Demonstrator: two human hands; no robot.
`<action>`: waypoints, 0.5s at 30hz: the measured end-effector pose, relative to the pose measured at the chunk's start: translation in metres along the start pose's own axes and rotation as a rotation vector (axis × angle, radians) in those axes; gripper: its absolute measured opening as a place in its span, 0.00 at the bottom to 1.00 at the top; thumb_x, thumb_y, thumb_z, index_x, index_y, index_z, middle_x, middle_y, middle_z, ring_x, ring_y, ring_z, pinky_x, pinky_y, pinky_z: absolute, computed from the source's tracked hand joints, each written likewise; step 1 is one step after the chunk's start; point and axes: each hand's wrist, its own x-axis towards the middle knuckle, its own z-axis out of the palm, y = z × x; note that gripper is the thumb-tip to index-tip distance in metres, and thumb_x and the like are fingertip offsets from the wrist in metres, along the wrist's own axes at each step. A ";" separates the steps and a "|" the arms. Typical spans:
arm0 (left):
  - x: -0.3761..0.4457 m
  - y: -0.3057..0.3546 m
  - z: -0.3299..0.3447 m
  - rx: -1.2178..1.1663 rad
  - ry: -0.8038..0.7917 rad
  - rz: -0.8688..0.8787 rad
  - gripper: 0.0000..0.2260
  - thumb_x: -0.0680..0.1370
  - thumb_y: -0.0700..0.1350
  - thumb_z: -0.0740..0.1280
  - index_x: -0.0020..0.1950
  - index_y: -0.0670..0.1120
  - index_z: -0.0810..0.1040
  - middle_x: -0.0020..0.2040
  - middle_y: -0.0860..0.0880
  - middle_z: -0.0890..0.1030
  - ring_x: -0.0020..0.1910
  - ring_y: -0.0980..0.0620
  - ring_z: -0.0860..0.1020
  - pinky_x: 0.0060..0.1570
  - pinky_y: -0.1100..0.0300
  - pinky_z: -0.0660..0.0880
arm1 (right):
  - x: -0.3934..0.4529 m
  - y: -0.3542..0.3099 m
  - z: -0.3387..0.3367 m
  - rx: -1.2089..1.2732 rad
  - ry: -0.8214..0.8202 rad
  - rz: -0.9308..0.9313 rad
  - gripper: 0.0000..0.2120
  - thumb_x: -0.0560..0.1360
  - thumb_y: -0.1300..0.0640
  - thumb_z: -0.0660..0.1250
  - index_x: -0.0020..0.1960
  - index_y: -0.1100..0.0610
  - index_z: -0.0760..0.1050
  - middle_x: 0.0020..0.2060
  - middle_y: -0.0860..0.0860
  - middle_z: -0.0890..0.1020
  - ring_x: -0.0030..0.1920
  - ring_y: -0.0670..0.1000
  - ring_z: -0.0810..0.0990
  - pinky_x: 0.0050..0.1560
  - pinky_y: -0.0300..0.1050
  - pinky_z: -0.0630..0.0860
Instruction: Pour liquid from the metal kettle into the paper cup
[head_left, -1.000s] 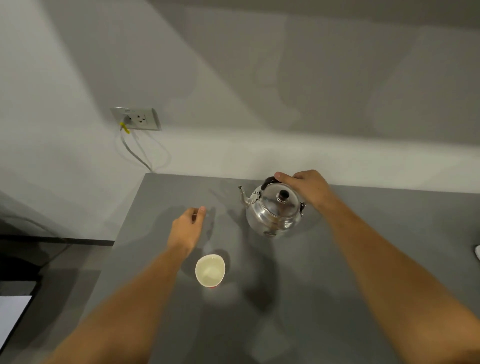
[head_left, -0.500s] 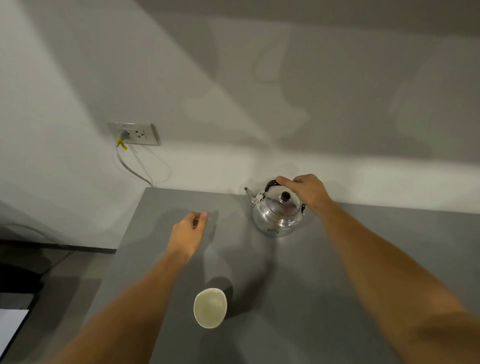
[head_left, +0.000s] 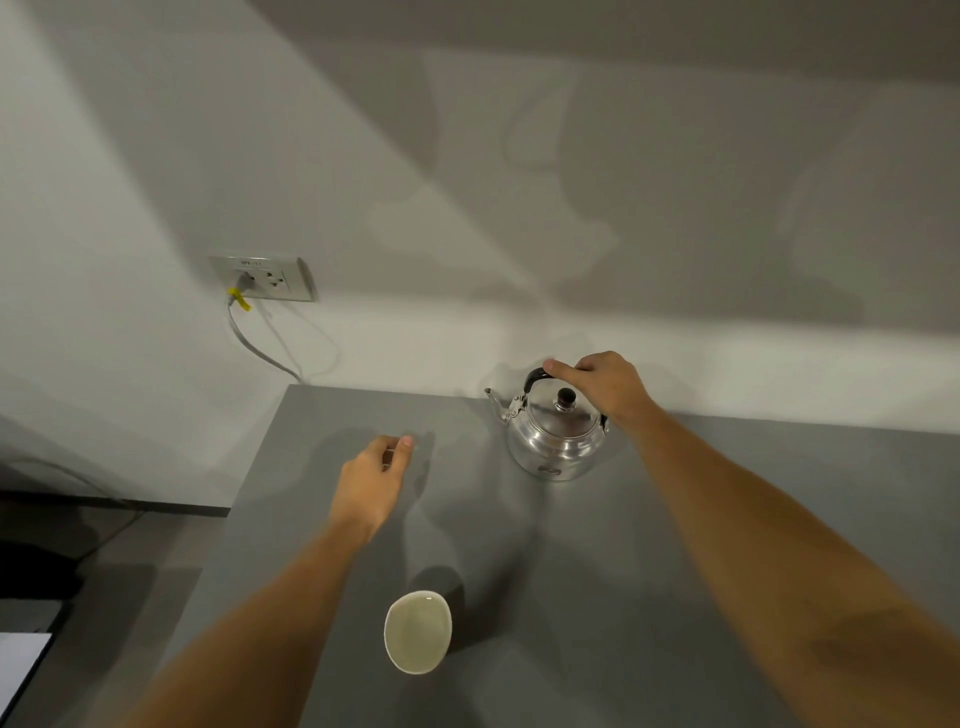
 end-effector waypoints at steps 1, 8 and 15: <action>0.000 0.000 0.000 -0.008 -0.001 0.005 0.22 0.83 0.62 0.59 0.59 0.47 0.82 0.53 0.48 0.86 0.54 0.47 0.84 0.60 0.49 0.78 | 0.001 0.001 0.000 0.004 0.003 -0.007 0.31 0.67 0.31 0.73 0.28 0.57 0.70 0.25 0.49 0.69 0.29 0.50 0.70 0.32 0.44 0.64; -0.006 0.009 -0.007 -0.007 -0.006 0.013 0.22 0.82 0.62 0.59 0.61 0.47 0.81 0.53 0.48 0.86 0.55 0.48 0.83 0.58 0.51 0.78 | -0.002 0.001 -0.002 -0.002 0.015 -0.054 0.27 0.69 0.32 0.73 0.38 0.58 0.80 0.34 0.50 0.80 0.36 0.50 0.77 0.36 0.43 0.70; -0.017 0.023 -0.015 0.010 0.014 0.067 0.21 0.83 0.59 0.59 0.61 0.45 0.81 0.53 0.46 0.86 0.55 0.46 0.83 0.59 0.51 0.77 | -0.016 -0.004 -0.005 -0.261 0.188 -0.180 0.21 0.75 0.36 0.68 0.52 0.54 0.81 0.50 0.51 0.83 0.55 0.55 0.78 0.56 0.55 0.77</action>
